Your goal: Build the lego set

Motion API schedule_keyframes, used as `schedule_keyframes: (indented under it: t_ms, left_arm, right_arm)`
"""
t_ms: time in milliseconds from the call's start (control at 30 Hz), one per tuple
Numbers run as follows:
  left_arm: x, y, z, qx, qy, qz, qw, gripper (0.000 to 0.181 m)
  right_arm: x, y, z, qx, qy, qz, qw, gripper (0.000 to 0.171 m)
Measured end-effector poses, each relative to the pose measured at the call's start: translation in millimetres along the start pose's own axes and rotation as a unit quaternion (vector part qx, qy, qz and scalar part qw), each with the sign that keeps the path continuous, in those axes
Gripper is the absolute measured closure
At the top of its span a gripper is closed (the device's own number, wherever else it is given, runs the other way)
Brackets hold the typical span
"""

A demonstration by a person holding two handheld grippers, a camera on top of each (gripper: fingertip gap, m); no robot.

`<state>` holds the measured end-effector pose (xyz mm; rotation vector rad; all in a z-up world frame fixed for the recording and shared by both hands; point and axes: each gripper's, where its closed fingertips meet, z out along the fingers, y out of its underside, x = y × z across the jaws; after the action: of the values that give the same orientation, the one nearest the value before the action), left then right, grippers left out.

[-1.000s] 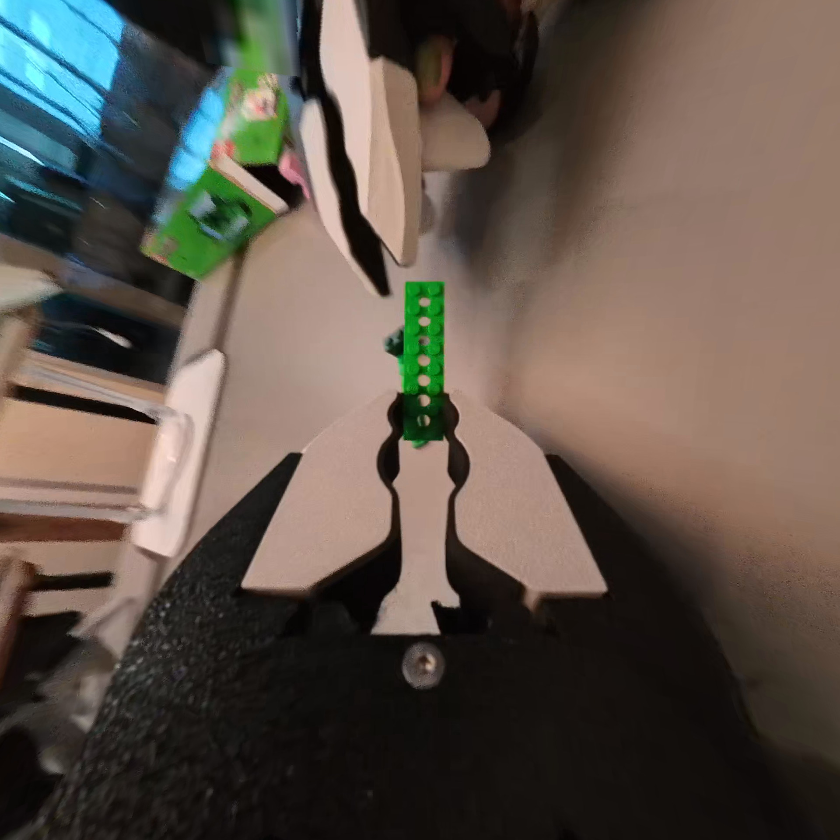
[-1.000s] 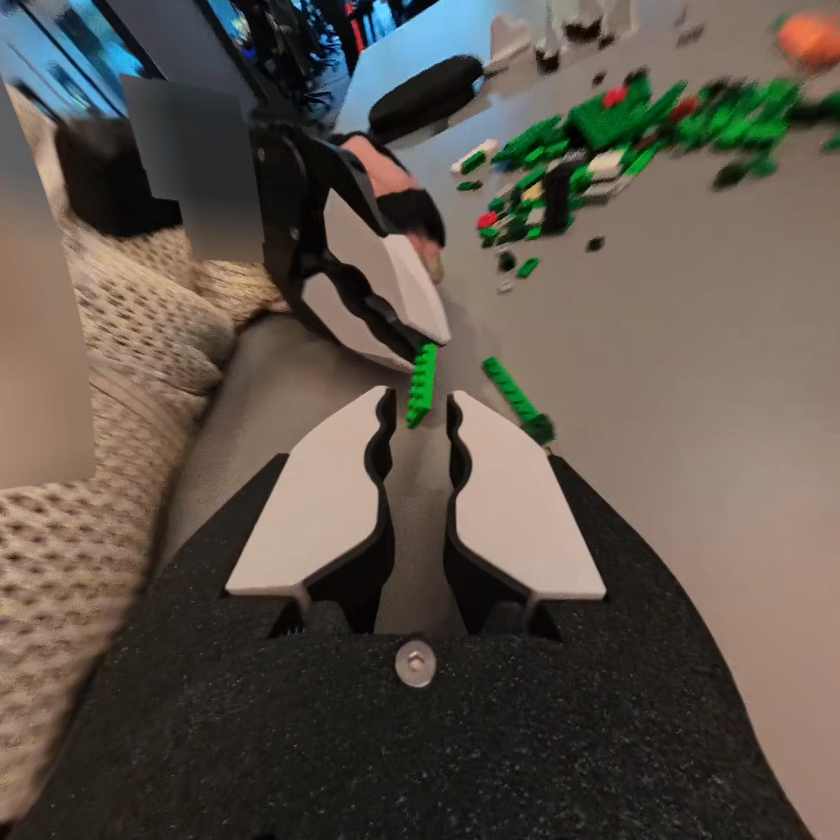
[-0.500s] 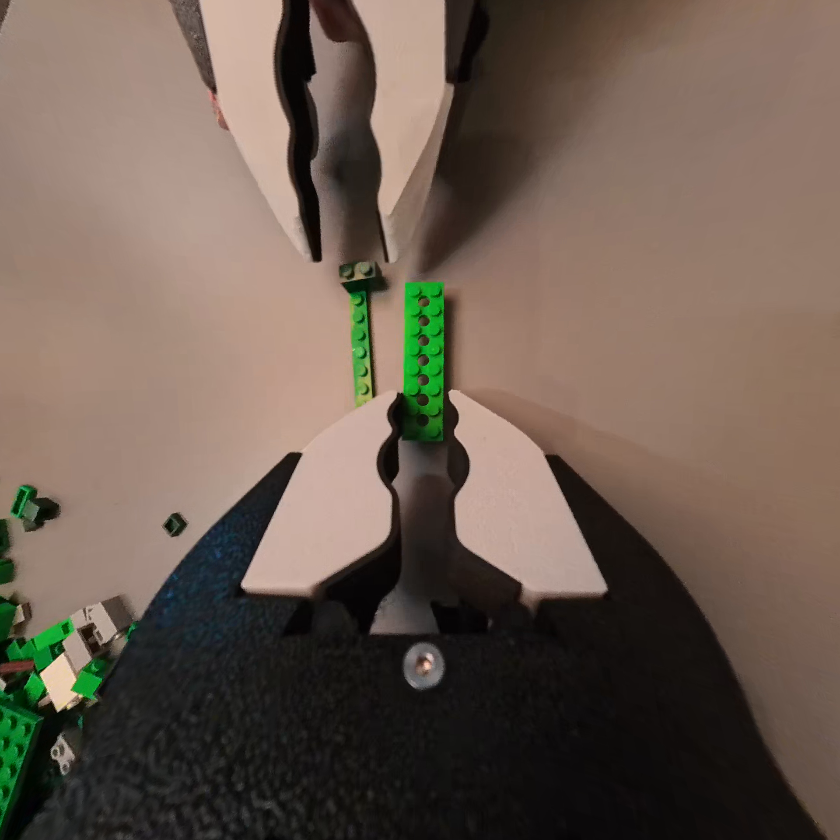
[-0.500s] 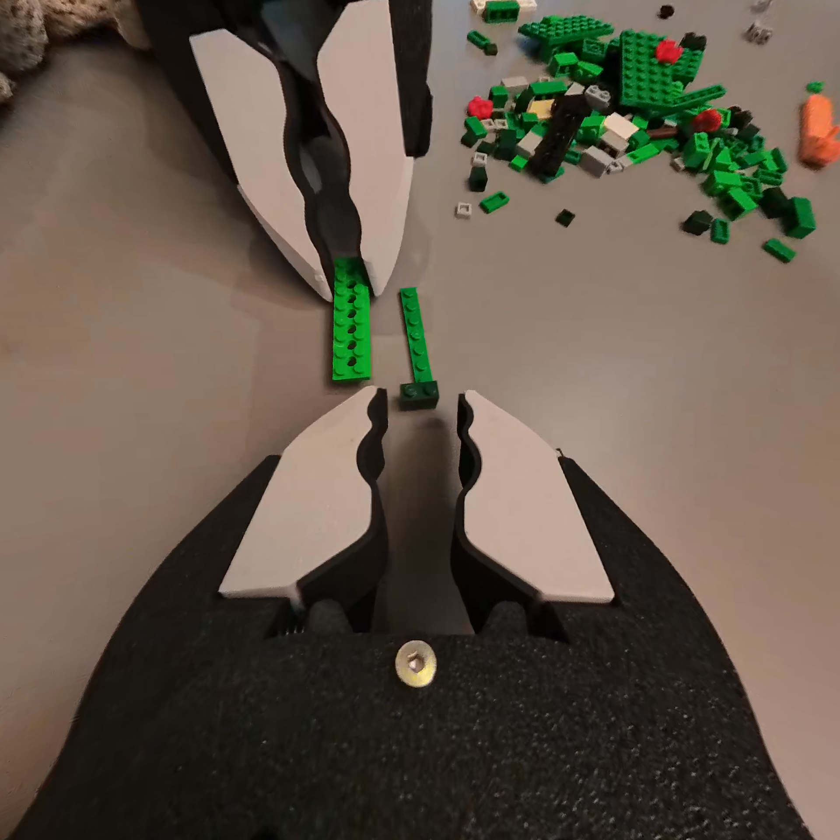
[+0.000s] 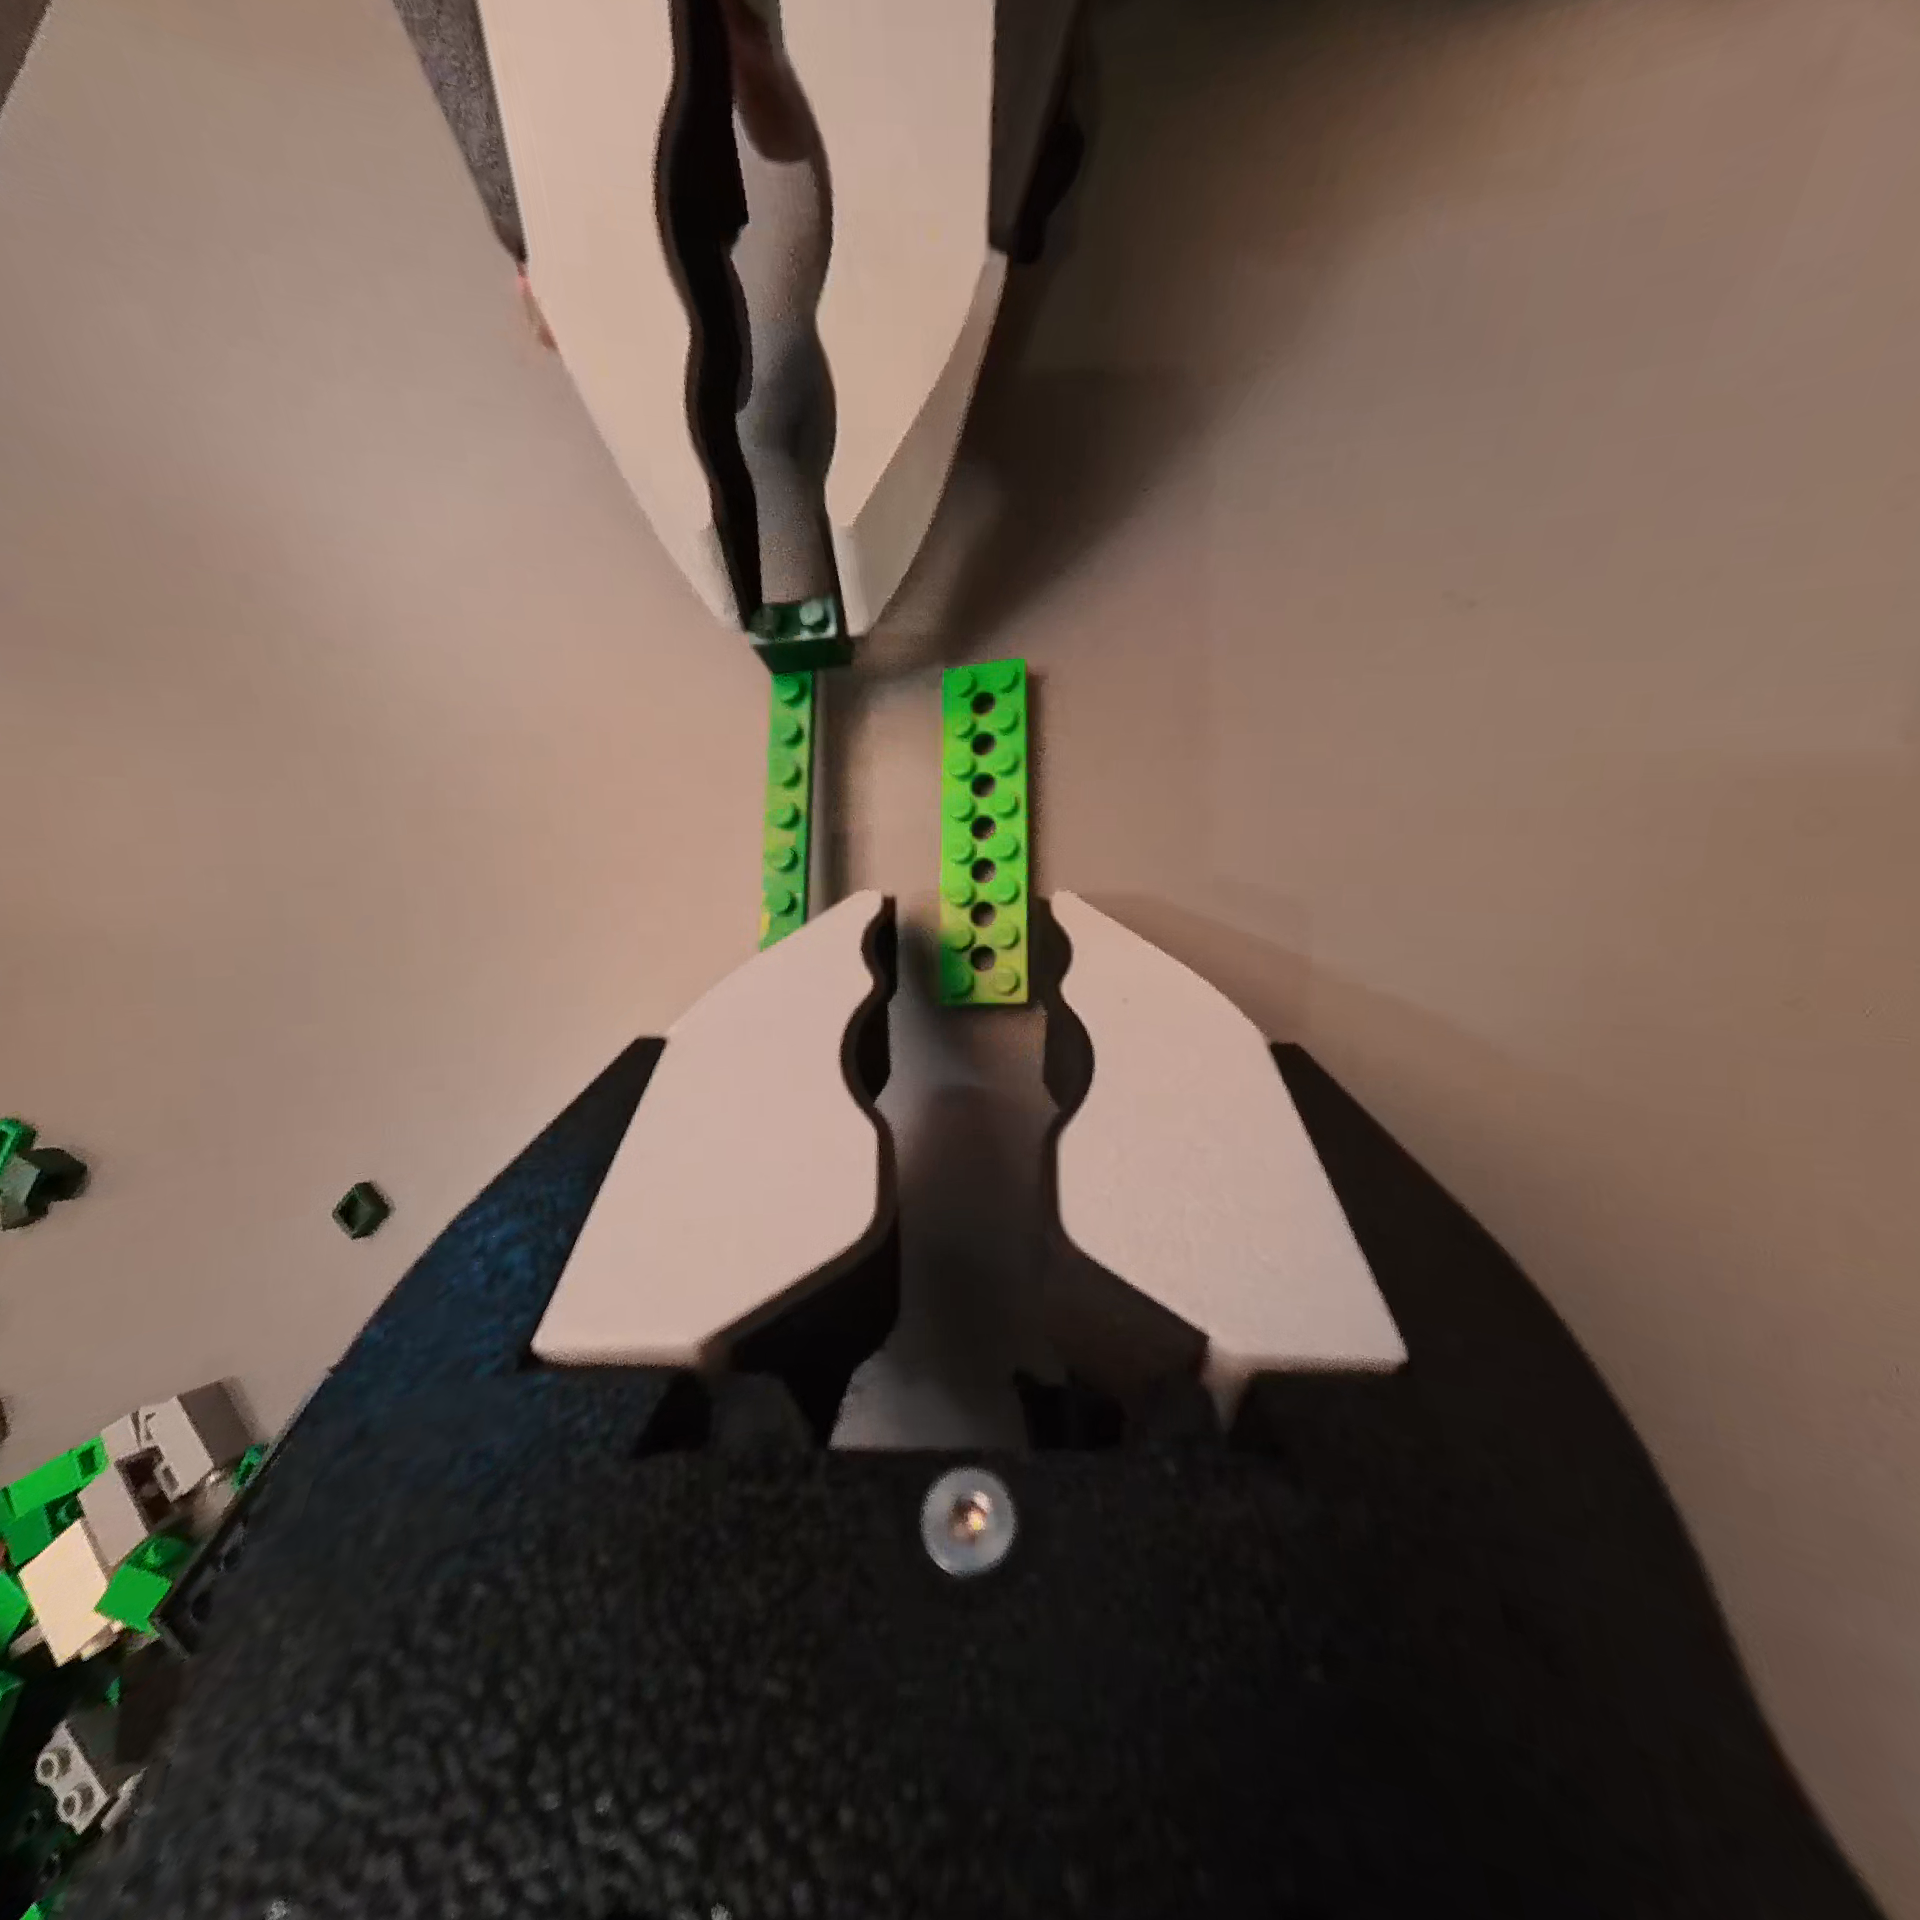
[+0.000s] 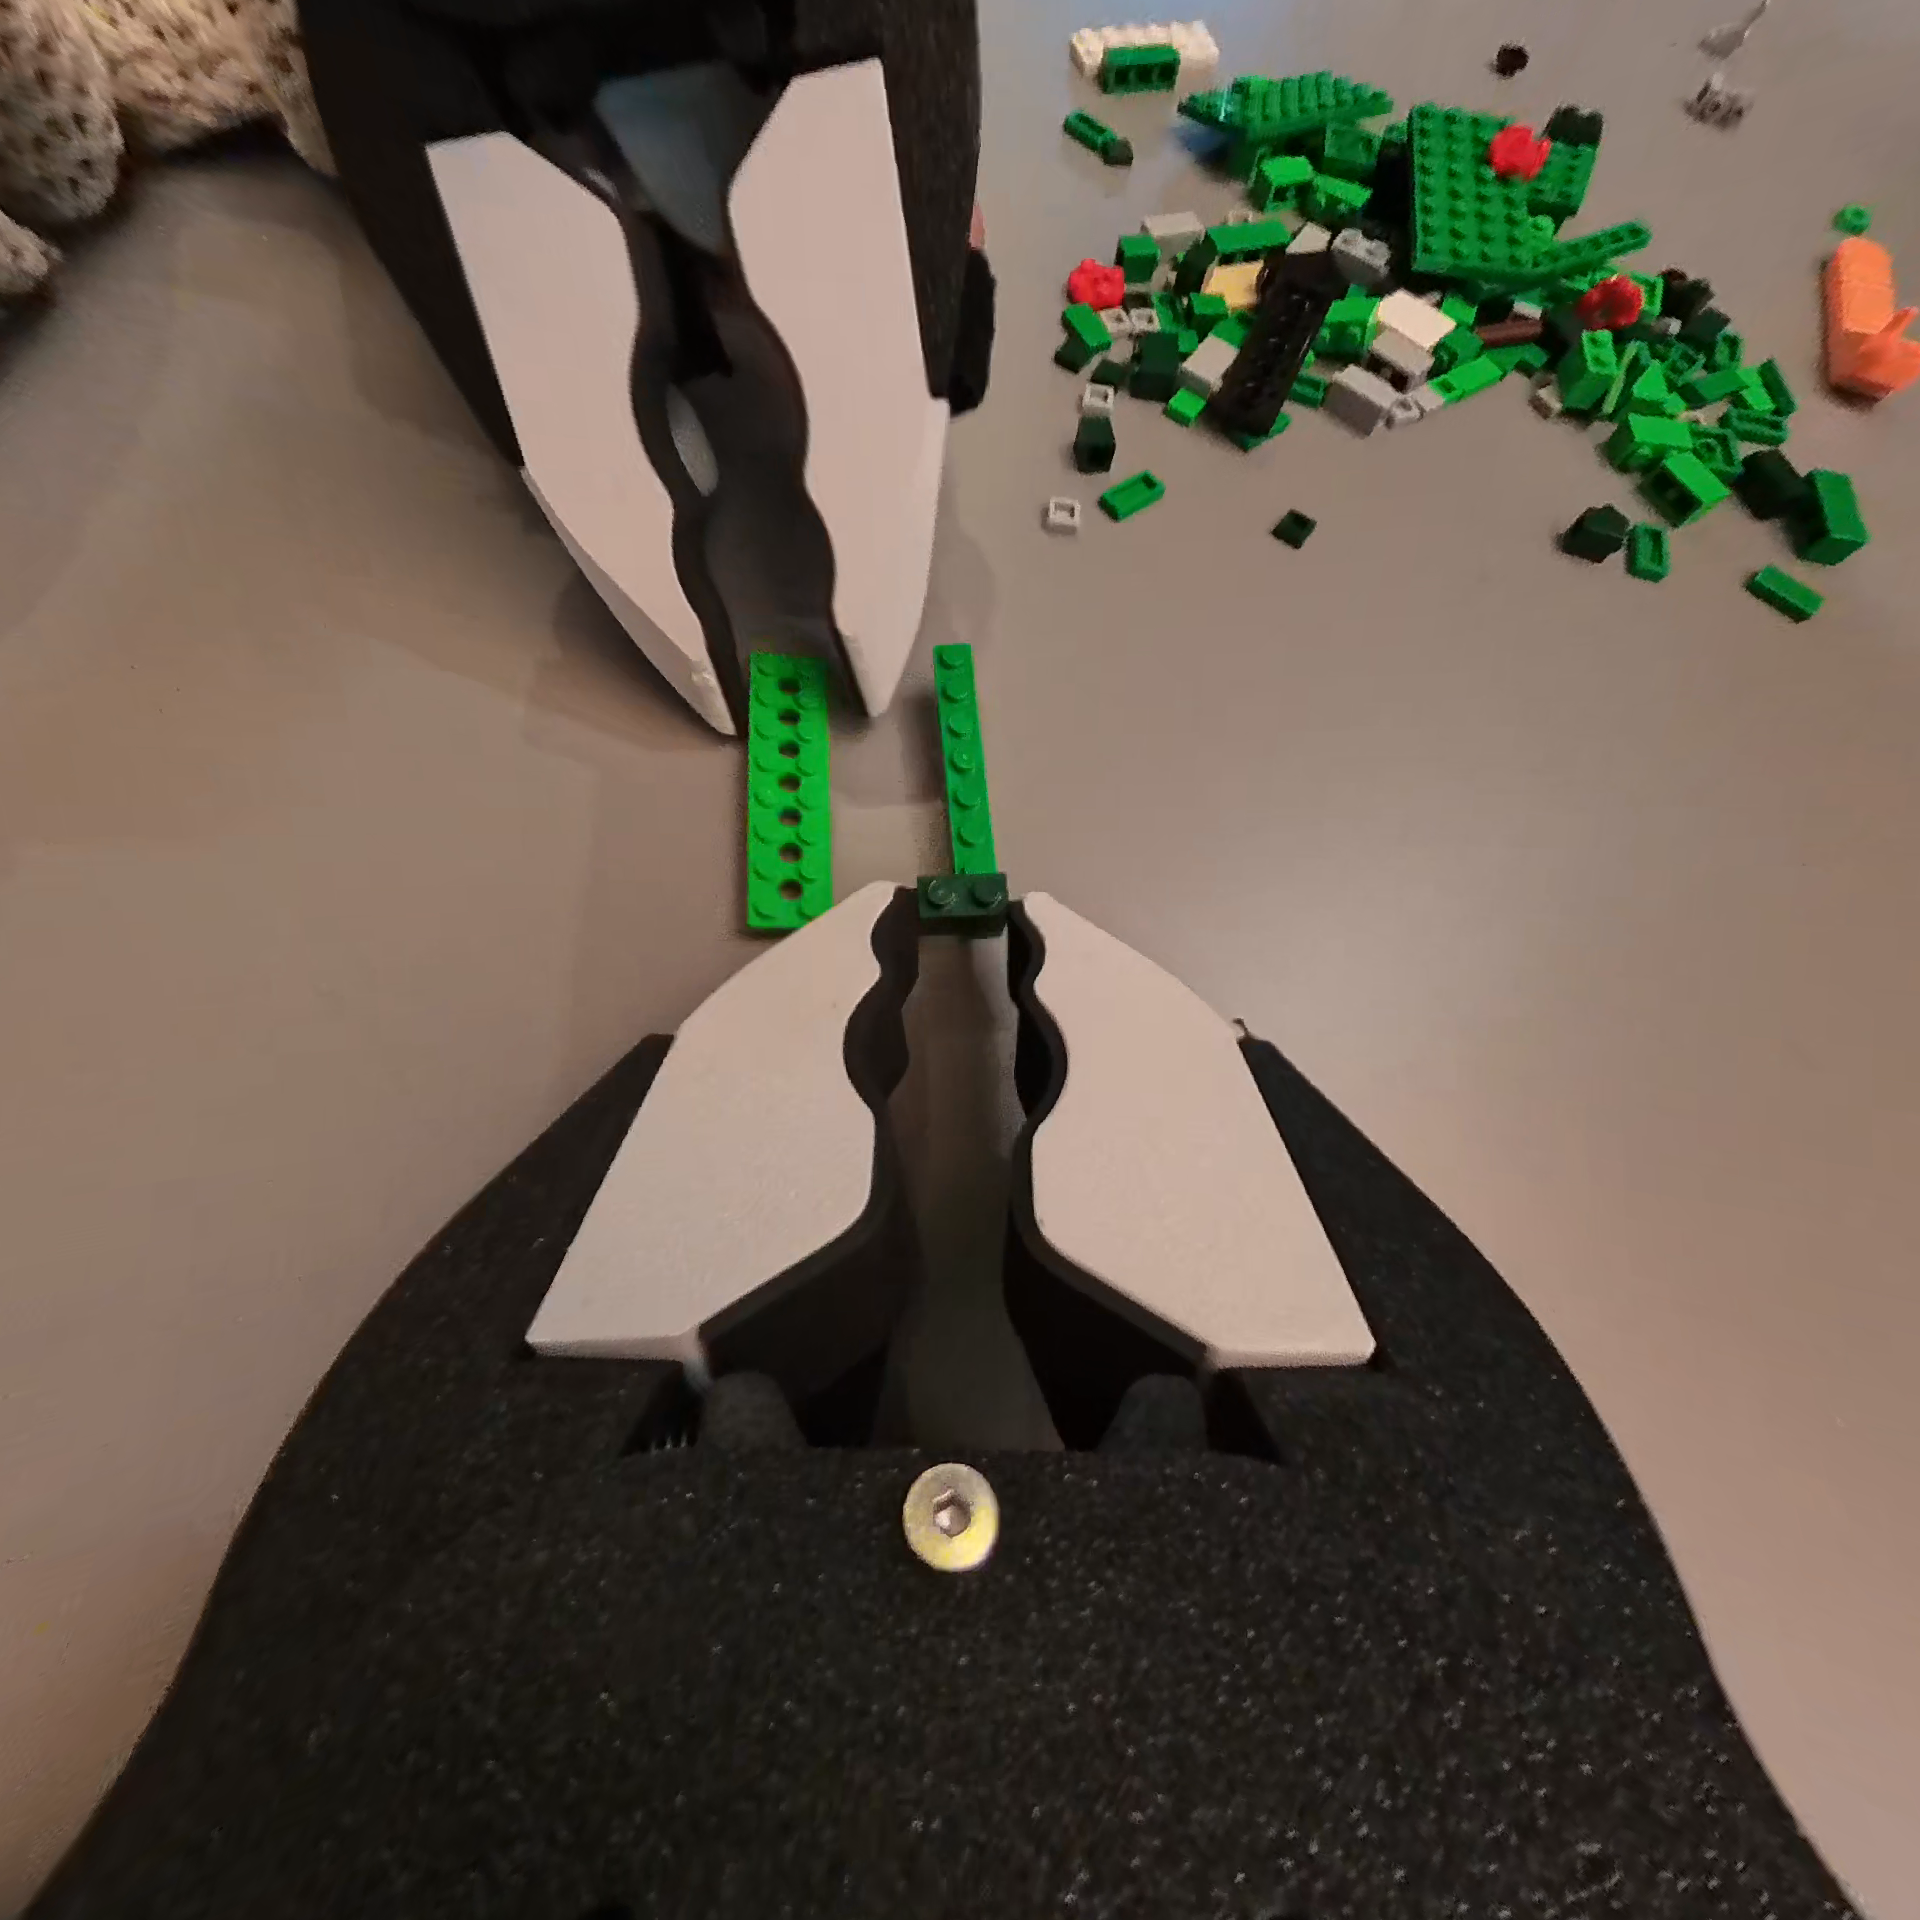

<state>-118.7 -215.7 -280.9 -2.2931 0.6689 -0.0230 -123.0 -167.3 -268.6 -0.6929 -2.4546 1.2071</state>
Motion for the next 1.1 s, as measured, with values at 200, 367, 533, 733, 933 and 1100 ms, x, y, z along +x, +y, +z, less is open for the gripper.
schedule_keyframes:
  t_ms: [200,367,533,733,933,1100]
  left_arm:
    - [1.5,6.3,-6.0,0.002,0.01,0.002,1.0,0.155]
    - [-7.2,10.1,-13.8,-0.001,-0.013,0.026,1.0,0.159]
    - [-12.8,-1.1,-17.8,0.033,-0.035,0.022,0.999,0.151]
    - [-9.5,1.3,-9.1,0.029,-0.017,0.018,0.999,0.143]
    - [-4.6,-0.6,-5.9,0.03,0.003,0.024,0.999,0.141]
    - [0.2,-0.7,-2.7,0.025,0.01,0.031,0.999,0.142]
  right_arm:
    - [-13.7,-0.9,-0.1,-0.001,0.013,-0.013,1.0,0.155]
    - [-16.6,-1.0,2.3,-0.006,0.011,-0.017,1.0,0.155]
    - [-18.1,1.4,4.4,-0.017,0.014,-0.025,0.999,0.155]
    - [-24.6,0.5,7.3,-0.023,0.009,-0.018,1.0,0.155]
    - [-27.5,-0.2,7.7,-0.022,0.012,-0.019,0.999,0.155]
    - [-28.0,0.2,7.5,-0.023,0.01,-0.019,1.0,0.155]
